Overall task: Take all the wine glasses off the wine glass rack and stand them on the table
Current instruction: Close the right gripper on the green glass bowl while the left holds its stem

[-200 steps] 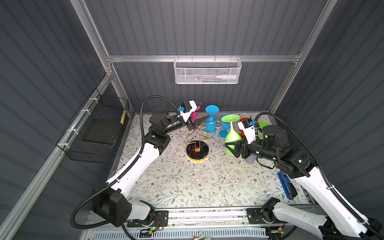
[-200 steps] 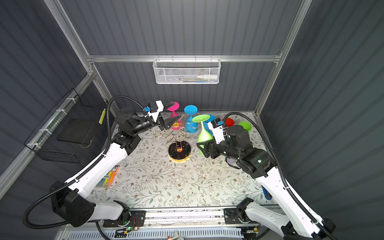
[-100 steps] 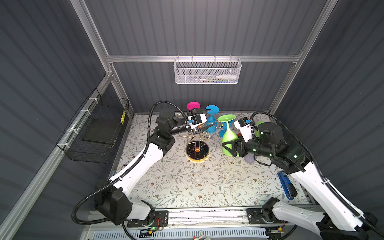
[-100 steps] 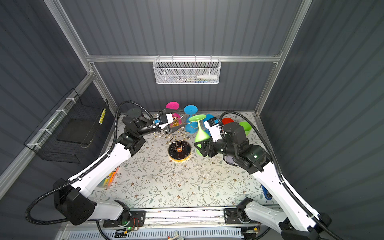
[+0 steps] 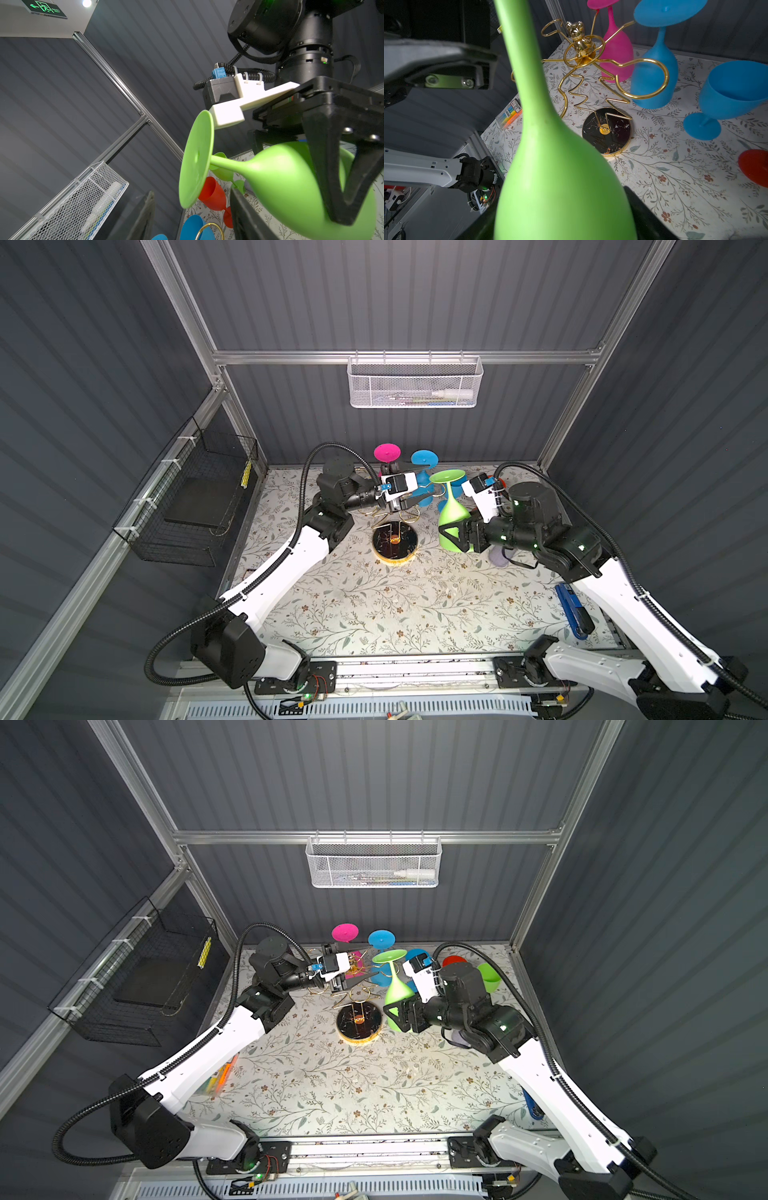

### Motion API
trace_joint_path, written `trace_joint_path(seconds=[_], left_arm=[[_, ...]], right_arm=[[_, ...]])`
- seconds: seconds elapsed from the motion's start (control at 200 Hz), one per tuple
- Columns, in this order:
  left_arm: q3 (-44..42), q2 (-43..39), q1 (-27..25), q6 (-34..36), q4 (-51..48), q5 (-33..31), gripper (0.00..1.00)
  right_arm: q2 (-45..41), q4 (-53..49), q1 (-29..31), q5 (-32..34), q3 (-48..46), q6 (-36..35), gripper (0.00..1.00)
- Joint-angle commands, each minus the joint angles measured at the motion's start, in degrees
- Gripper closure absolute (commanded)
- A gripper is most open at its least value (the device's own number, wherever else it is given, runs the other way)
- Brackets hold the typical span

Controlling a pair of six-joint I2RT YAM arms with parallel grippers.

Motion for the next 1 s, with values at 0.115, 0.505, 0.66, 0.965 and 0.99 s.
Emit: trace_joint_path(seconds=[0.115,0.505,0.66,0.965,0.99], left_arm=[[2.07,0.66,-1.09,1.27,1.4,0.52,0.47],[2.53,0.57,-1.71,1.46,1.4,-0.19,0.65],[2.92,0.55,-1.71,1.59,0.62,-0.12,0.73],[3.16,0.09,-1.8,2.2,-0.55,-0.11,1.0],[3.16,0.05,-1.79,2.42,-0.89,-0.23,1.0]], right_arm=[[0.65,2.04,0.02,-3.77,0.79,1.36,0.44],[1.0,1.33,0.07,-4.16,0.35,2.1,0.44],[1.27,1.04,0.07,-4.4,0.26,2.23,0.44],[1.55,1.0,0.04,-4.58,-0.01,2.37,0.42],[1.54,1.1,0.04,-4.56,0.01,2.37,0.42]])
